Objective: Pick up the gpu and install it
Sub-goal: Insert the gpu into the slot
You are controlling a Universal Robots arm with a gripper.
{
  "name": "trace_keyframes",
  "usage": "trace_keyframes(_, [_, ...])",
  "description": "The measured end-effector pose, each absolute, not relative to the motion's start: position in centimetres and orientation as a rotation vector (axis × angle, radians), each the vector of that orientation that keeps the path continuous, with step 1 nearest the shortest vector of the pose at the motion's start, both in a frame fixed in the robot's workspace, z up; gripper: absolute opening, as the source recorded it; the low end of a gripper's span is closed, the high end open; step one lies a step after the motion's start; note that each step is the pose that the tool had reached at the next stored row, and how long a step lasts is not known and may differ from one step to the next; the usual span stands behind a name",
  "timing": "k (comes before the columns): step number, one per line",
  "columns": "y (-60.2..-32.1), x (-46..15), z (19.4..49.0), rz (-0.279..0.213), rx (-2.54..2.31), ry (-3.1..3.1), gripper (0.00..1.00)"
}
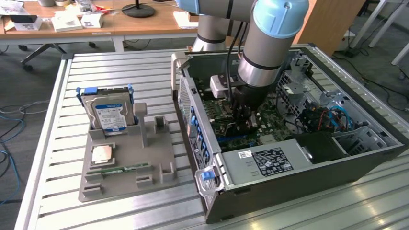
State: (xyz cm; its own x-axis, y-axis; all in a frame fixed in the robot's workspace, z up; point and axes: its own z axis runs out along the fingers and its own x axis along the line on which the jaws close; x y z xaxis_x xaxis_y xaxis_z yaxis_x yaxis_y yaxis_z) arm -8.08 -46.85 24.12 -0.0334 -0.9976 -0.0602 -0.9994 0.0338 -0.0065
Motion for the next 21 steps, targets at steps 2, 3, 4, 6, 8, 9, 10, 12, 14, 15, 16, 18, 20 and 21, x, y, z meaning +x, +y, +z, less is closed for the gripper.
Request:
trace_keyframes(2, [-46.85, -8.08, 24.12, 0.058, -2.150, 2.224, 0.26])
trace_keyframes(3, [-46.85, -8.08, 24.12, 0.058, -2.150, 2.224, 0.26])
trace_keyframes(4, [-46.85, -8.08, 24.12, 0.058, -2.150, 2.224, 0.26])
trace_keyframes(6, [-46.85, -8.08, 24.12, 0.057, -2.150, 2.224, 0.26])
trace_keyframes(8, [-46.85, -8.07, 24.12, 0.057, -2.150, 2.224, 0.26])
trace_keyframes(9, [-46.85, -8.08, 24.12, 0.057, -2.150, 2.224, 0.26])
trace_keyframes(10, [-46.85, -8.08, 24.12, 0.058, -2.150, 2.224, 0.26])
trace_keyframes(12, [-46.85, -8.08, 24.12, 0.058, -2.150, 2.224, 0.26])
trace_keyframes(14, [-46.85, -8.07, 24.12, 0.058, -2.150, 2.224, 0.26])
trace_keyframes(15, [-46.85, -8.08, 24.12, 0.058, -2.150, 2.224, 0.26])
trace_keyframes(16, [-46.85, -8.08, 24.12, 0.058, -2.150, 2.224, 0.26])
trace_keyframes(18, [-46.84, -8.09, 24.09, 0.058, -2.149, 2.224, 0.27])
trace_keyframes(20, [-46.85, -8.08, 24.11, 0.058, -2.150, 2.224, 0.33])
trace_keyframes(21, [-46.85, -8.08, 24.12, 0.058, -2.150, 2.224, 0.40])
